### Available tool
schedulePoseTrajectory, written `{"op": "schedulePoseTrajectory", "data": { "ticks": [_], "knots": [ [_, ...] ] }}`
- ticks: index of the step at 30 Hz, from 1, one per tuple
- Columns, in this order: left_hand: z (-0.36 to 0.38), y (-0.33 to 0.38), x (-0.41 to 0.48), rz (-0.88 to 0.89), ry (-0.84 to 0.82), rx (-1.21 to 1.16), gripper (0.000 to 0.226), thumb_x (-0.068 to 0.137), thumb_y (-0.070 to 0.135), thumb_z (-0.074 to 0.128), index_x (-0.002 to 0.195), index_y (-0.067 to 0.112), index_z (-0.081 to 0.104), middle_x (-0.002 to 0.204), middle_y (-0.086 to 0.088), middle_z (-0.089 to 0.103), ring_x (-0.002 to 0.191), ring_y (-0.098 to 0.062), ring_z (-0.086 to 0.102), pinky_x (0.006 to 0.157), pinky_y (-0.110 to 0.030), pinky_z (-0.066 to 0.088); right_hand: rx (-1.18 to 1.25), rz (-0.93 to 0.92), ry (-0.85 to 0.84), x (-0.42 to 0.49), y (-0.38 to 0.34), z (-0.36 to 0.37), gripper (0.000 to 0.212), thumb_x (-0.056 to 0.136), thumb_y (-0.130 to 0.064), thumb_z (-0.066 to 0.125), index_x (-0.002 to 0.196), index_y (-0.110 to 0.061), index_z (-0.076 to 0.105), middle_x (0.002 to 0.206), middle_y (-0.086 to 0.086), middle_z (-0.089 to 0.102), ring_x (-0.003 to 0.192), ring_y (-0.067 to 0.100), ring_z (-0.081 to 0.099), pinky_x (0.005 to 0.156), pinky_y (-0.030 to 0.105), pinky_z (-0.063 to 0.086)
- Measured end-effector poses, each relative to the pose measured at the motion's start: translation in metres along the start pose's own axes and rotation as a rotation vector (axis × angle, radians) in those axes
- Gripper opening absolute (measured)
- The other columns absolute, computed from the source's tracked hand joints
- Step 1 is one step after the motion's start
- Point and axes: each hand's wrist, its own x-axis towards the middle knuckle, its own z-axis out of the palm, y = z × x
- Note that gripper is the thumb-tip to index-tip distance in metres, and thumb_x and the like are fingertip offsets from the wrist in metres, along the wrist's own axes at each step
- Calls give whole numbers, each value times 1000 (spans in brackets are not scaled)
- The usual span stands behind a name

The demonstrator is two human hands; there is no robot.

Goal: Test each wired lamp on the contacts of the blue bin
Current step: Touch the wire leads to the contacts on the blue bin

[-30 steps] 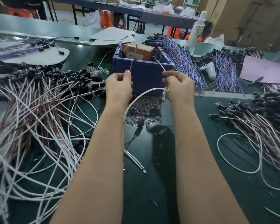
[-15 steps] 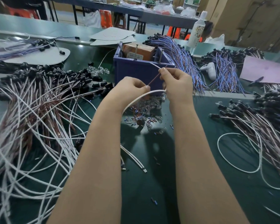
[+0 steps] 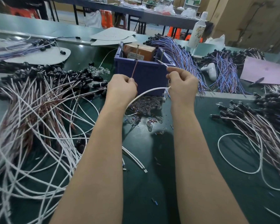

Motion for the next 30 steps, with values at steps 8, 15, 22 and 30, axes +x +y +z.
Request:
{"op": "schedulePoseTrajectory", "data": {
  "ticks": [8, 15, 22, 30],
  "knots": [
    [3, -3, 3, -19, 27, -19, 33, 96, 13, 42, 85, -3, 68, 65, -5, 61, 60, -20, 53, 71, -33, 50, -17, 43, 20, 1, 3, -1, 25, 86, -6, 51, 79, -24, 66, 65, -7, 60, 48, 7, 39, 52, 21, 36],
    [1, -1, 1, -63, -38, -35, 31, 87, 5, 39, 73, -3, 65, 60, -4, 66, 51, -12, 51, 69, -31, 51, 6, 55, 19, 0, 1, -1, 26, 87, -5, 50, 78, -24, 65, 68, -1, 59, 49, 12, 36, 55, 28, 35],
    [-4, 2, 2, -86, -62, -42, 32, 85, 9, 39, 83, -8, 65, 80, -20, 71, 85, -35, 67, 83, -48, 56, 10, 47, 32, 0, 0, -1, 27, 88, -5, 51, 76, -26, 64, 71, -1, 60, 49, 11, 37, 56, 27, 36],
    [-7, 0, 2, -99, -66, -53, 29, 87, 7, 38, 70, 2, 61, 84, -23, 70, 90, -37, 67, 84, -51, 55, 2, 38, 29, 1, 2, -2, 29, 88, -6, 50, 75, -28, 64, 71, 1, 59, 49, 11, 36, 56, 27, 36]
  ]
}}
